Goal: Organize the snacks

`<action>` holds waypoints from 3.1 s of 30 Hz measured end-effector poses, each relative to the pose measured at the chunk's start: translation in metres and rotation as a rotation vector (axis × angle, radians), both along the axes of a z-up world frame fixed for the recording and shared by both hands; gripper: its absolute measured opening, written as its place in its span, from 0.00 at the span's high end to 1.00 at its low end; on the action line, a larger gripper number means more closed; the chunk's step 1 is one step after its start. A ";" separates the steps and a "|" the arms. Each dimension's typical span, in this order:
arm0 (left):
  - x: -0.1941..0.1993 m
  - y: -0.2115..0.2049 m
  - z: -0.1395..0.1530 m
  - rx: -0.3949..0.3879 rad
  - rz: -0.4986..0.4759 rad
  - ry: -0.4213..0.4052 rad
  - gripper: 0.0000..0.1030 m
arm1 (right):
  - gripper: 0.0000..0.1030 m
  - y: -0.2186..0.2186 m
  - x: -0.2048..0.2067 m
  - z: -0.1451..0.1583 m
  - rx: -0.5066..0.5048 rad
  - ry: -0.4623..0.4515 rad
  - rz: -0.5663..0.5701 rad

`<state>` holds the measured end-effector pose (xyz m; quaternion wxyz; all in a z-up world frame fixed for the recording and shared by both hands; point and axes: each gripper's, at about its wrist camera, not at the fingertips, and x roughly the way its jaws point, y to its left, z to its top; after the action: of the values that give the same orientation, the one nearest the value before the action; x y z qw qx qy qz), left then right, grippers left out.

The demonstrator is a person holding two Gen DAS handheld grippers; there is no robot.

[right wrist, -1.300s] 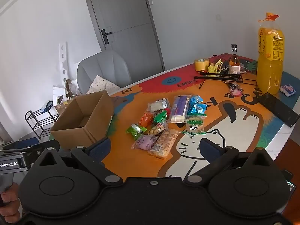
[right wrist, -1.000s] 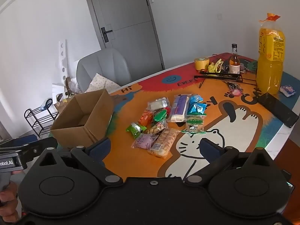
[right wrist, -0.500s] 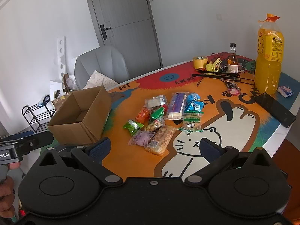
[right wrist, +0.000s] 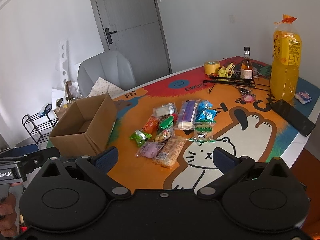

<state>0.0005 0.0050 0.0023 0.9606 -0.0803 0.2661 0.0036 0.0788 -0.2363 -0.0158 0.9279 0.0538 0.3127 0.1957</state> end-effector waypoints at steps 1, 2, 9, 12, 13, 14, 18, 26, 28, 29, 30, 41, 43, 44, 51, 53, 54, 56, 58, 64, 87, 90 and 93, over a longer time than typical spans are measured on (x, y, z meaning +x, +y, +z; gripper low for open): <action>0.001 -0.001 0.001 0.001 0.000 0.002 0.00 | 0.00 0.000 -0.001 0.001 0.000 -0.003 -0.008; 0.001 -0.001 0.001 -0.003 -0.001 0.002 0.00 | 0.00 0.000 -0.002 0.001 0.003 -0.005 -0.016; -0.001 -0.001 0.000 -0.009 -0.007 -0.003 0.00 | 0.00 -0.001 -0.005 0.005 0.008 -0.017 -0.011; -0.001 -0.001 0.000 -0.010 -0.008 -0.005 0.00 | 0.00 0.000 -0.004 0.003 0.002 -0.015 -0.005; -0.002 -0.001 0.001 -0.011 -0.007 -0.005 0.00 | 0.00 0.000 -0.004 0.002 0.000 -0.015 -0.005; -0.002 -0.001 0.000 -0.010 -0.007 -0.005 0.00 | 0.00 0.000 -0.004 0.002 0.000 -0.015 -0.004; -0.003 -0.003 0.000 -0.002 -0.013 -0.004 0.00 | 0.00 -0.001 -0.004 0.002 0.007 -0.018 -0.007; -0.003 -0.007 0.002 0.011 -0.016 -0.007 0.00 | 0.00 -0.002 -0.004 -0.002 0.003 -0.021 -0.008; -0.003 -0.007 0.002 0.012 -0.017 -0.010 0.00 | 0.00 -0.002 -0.005 -0.002 -0.002 -0.022 -0.010; -0.003 -0.007 0.001 0.012 -0.018 -0.010 0.00 | 0.00 -0.002 -0.005 -0.002 -0.003 -0.024 -0.010; -0.003 -0.007 0.001 0.012 -0.017 -0.010 0.00 | 0.00 -0.002 -0.005 -0.002 -0.005 -0.025 -0.010; -0.005 -0.007 0.001 0.012 -0.015 -0.009 0.00 | 0.00 -0.003 -0.006 0.002 0.003 -0.024 -0.009; -0.006 -0.008 0.003 0.012 -0.016 -0.014 0.00 | 0.00 -0.005 -0.005 0.003 0.042 -0.003 0.008; -0.006 -0.008 0.003 0.010 -0.016 -0.016 0.00 | 0.00 -0.005 -0.006 0.004 0.050 0.000 0.013; -0.004 -0.012 0.004 0.009 -0.020 -0.015 0.00 | 0.00 -0.002 -0.007 0.006 0.027 -0.014 0.012; -0.001 -0.014 0.004 0.009 -0.022 -0.013 0.00 | 0.00 -0.002 -0.005 0.004 0.020 -0.014 0.012; 0.002 -0.015 0.004 0.008 -0.025 -0.010 0.00 | 0.00 -0.003 -0.005 0.003 0.019 -0.015 0.014; 0.010 -0.017 0.001 0.005 -0.029 0.002 0.00 | 0.00 -0.004 -0.002 -0.002 0.016 -0.017 0.024; 0.019 -0.018 -0.004 0.001 -0.014 0.015 0.00 | 0.00 -0.007 0.002 -0.008 0.016 -0.011 0.024; 0.042 -0.024 -0.020 -0.013 0.013 0.046 0.00 | 0.00 -0.021 0.023 -0.031 0.024 0.036 0.014; 0.108 -0.060 -0.069 -0.061 0.143 0.058 0.03 | 0.04 -0.056 0.103 -0.079 0.073 0.090 0.088; 0.114 -0.063 -0.076 -0.046 0.163 0.061 0.06 | 0.06 -0.057 0.114 -0.086 0.080 0.094 0.114; 0.121 -0.062 -0.083 -0.052 0.195 0.067 0.06 | 0.10 -0.058 0.127 -0.094 0.088 0.107 0.131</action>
<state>0.1214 -0.0574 -0.0807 0.9438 -0.1305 0.2891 0.0931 0.2053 -0.2944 -0.1094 0.8918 0.0844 0.3560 0.2663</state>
